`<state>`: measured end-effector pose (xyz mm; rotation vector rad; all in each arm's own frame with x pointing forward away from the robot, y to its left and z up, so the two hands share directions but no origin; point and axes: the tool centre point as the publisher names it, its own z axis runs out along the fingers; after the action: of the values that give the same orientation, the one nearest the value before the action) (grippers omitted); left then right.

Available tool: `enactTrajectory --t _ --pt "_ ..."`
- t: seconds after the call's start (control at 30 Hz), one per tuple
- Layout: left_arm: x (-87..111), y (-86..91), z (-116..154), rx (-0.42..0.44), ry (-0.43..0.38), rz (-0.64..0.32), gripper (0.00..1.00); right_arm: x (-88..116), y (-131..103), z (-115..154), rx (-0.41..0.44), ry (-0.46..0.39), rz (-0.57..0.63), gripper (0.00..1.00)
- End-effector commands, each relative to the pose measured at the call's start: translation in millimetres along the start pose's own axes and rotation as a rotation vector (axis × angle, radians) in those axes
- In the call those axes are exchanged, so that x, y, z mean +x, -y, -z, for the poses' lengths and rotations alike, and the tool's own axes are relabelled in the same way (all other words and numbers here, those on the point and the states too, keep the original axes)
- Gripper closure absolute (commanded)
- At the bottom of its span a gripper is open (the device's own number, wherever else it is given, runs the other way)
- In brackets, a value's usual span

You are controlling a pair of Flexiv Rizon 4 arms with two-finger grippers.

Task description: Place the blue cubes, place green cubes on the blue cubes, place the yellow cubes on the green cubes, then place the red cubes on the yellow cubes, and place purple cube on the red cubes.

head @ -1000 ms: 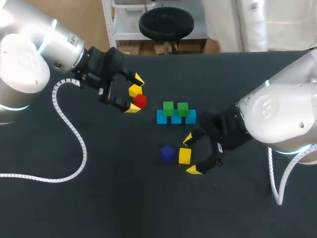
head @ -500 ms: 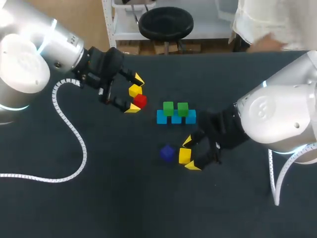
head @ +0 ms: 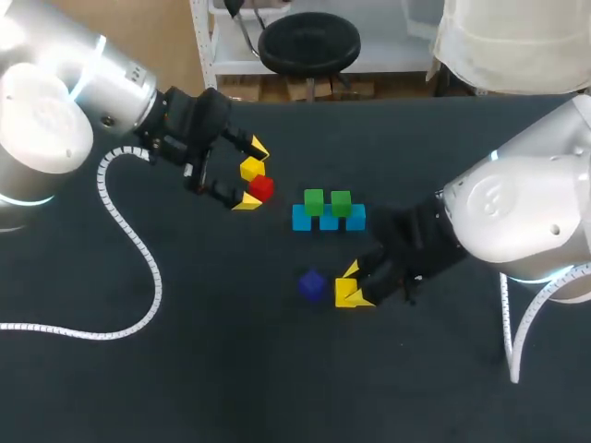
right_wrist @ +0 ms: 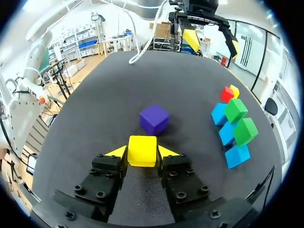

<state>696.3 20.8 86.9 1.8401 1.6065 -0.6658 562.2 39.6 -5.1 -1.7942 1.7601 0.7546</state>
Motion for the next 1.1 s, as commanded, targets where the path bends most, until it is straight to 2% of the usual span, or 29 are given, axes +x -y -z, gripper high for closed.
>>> enactTrajectory --t 0.03,0.23,0.43,0.53,0.83,1.1 --pt "-0.6 -2.1 0 0.005 -0.005 0.002 0.00 0 0 12 0.005 0.011 0.012 1.00" --pt "-0.6 -2.1 0 0.005 -0.005 0.002 0.00 -2 8 36 0.046 0.012 0.031 1.00" --pt "-0.6 -2.1 0 0.005 -0.005 0.002 0.00 -10 19 58 0.073 -0.040 0.069 1.00" --pt "-0.6 -2.1 0 0.005 -0.005 0.002 0.00 -16 26 67 0.081 -0.037 0.087 1.00" --pt "-0.6 -2.1 0 0.005 -0.005 0.002 0.00 -41 45 77 0.075 -0.056 0.107 1.00" --pt "-0.6 -2.1 0 0.005 -0.005 0.002 0.00 -63 62 85 0.091 -0.033 0.127 1.00"
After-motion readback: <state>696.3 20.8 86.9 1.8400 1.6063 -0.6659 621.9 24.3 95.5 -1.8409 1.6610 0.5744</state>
